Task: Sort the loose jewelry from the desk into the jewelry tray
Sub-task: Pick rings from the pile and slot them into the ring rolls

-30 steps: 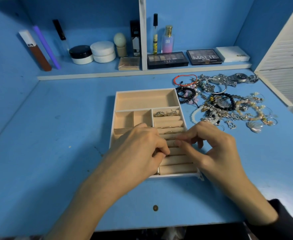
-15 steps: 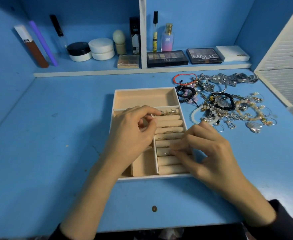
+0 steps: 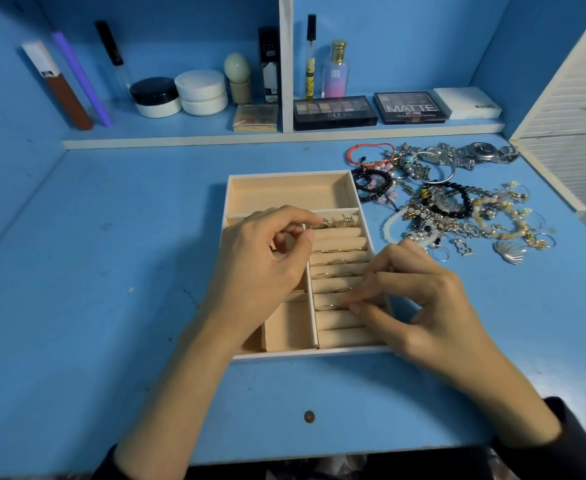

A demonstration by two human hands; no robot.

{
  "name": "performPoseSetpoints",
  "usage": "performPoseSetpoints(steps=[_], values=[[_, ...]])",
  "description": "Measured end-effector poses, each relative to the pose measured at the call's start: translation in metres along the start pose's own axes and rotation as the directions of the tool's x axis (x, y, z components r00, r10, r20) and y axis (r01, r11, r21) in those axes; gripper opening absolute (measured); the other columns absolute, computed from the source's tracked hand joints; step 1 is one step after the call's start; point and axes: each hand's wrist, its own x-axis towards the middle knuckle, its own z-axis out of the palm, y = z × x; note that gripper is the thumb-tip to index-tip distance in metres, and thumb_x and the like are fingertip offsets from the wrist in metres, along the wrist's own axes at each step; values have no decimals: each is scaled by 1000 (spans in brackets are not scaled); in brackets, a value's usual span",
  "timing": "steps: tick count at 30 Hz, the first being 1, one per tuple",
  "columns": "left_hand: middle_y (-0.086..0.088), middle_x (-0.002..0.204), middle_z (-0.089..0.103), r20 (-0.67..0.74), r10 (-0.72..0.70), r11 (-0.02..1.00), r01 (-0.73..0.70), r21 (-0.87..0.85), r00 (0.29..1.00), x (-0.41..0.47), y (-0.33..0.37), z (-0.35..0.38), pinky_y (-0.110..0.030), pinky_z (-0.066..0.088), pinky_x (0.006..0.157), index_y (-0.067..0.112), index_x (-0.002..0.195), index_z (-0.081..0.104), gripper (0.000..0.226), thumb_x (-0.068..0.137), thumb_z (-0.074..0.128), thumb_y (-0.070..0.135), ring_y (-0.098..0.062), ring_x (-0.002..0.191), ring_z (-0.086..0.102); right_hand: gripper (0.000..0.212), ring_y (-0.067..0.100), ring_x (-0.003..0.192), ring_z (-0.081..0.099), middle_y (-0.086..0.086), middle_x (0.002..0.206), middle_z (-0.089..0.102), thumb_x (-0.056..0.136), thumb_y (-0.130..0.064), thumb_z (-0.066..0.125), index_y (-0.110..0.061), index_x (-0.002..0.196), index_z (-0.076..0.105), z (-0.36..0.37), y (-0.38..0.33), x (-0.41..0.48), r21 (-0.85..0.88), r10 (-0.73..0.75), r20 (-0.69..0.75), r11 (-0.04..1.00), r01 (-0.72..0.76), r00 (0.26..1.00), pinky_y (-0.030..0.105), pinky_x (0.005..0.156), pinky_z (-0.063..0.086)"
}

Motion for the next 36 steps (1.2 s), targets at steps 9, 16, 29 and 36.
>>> performPoseSetpoints(steps=[9,16,29,36], values=[[10,72,64,5,7,1000,-7,-6,1000,0,0,-1,-8,34,54,23,94,70,15,85,62,15,-4,58,47,10,7,77,48,-7,76,57,76,-13,66,-18,82,72,-3,-3,2,38,48,49,998,-50,998,14,72,35],[9,72,63,1,22,1000,-22,16,1000,0,1,-1,-8,34,54,22,95,71,15,85,62,14,-6,58,48,16,10,79,49,-7,76,54,76,-16,68,-23,90,66,-3,-1,1,25,50,54,998,-51,997,17,72,36],[24,68,56,113,109,983,-124,134,988,9,33,22,-7,33,61,33,89,68,14,78,60,29,3,70,48,11,12,66,49,-6,67,54,77,-15,60,-22,82,67,-27,11,5,200,248,-198,957,-208,948,23,61,39],[17,80,61,306,159,975,-197,98,939,27,68,80,-15,41,76,32,94,68,15,85,60,24,-5,85,52,18,9,62,50,-3,65,57,79,-11,65,-29,75,65,-97,66,-14,-61,376,-449,892,-447,811,16,58,38]])
